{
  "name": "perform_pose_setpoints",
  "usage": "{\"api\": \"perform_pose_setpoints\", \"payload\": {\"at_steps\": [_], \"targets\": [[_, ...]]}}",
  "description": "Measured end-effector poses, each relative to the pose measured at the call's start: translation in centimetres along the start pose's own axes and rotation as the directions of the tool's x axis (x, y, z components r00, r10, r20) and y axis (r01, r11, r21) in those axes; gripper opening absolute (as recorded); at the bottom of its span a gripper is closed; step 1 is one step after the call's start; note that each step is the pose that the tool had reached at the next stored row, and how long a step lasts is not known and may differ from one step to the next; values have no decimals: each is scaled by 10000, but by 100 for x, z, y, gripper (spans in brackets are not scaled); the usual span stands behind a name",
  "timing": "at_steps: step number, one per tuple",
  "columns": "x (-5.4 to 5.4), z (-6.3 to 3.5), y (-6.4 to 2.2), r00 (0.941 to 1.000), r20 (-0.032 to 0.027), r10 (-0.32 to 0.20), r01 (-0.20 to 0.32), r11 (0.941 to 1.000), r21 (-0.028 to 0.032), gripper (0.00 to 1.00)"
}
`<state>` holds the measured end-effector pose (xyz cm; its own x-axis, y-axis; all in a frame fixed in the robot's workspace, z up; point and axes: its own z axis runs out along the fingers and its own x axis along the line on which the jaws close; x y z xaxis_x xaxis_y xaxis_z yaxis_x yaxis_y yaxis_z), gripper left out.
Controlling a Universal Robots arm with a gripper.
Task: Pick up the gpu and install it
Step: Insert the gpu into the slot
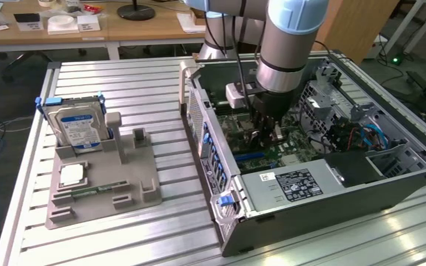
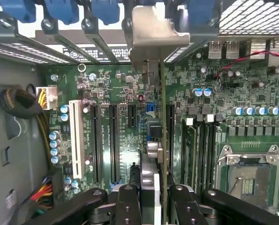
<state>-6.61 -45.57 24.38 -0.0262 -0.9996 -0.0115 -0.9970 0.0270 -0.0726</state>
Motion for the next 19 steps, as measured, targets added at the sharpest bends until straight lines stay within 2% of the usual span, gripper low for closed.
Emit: {"api": "perform_pose_setpoints", "payload": {"at_steps": [4,8,19], "targets": [[1,20,52,10000,-1,-3,3,10000,-1,28],[3,65,64,10000,1,-32,32,10000,-1,28],[3,84,89,10000,9,-81,81,10000,1,28]]}}
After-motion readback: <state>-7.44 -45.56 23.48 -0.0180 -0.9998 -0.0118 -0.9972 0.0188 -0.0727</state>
